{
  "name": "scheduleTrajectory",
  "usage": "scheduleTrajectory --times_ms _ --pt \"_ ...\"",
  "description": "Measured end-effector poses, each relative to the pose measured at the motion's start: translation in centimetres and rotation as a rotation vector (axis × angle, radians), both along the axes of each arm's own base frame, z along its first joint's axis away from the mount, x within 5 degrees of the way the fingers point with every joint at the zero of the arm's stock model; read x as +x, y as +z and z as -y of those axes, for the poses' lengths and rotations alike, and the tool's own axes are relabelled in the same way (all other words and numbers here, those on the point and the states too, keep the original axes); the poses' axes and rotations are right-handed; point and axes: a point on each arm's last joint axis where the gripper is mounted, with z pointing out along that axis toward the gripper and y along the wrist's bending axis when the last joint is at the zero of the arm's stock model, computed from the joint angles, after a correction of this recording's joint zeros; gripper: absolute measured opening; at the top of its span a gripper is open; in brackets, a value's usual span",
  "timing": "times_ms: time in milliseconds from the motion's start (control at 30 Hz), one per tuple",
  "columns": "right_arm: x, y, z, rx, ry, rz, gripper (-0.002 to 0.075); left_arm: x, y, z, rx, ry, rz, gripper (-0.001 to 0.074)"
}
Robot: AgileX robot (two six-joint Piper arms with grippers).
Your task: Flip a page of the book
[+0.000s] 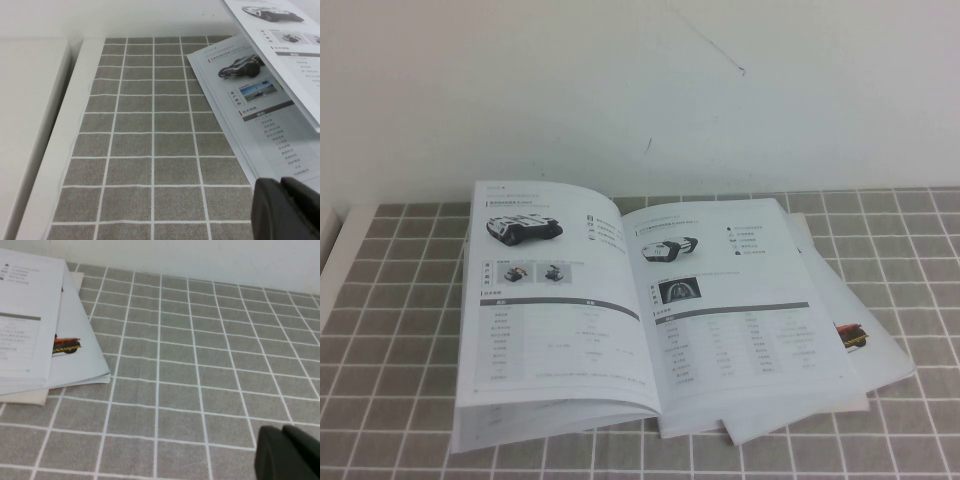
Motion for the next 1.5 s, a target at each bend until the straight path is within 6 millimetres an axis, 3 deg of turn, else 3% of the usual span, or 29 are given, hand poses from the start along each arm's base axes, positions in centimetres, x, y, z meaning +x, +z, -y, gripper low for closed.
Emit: scheduleTrajectory --times_ms 1500 --pt "0.02 0.00 -0.39 0.056 0.026 0.002 -0.0003 0.00 0.00 0.00 0.000 0.000 0.000 -0.0004"
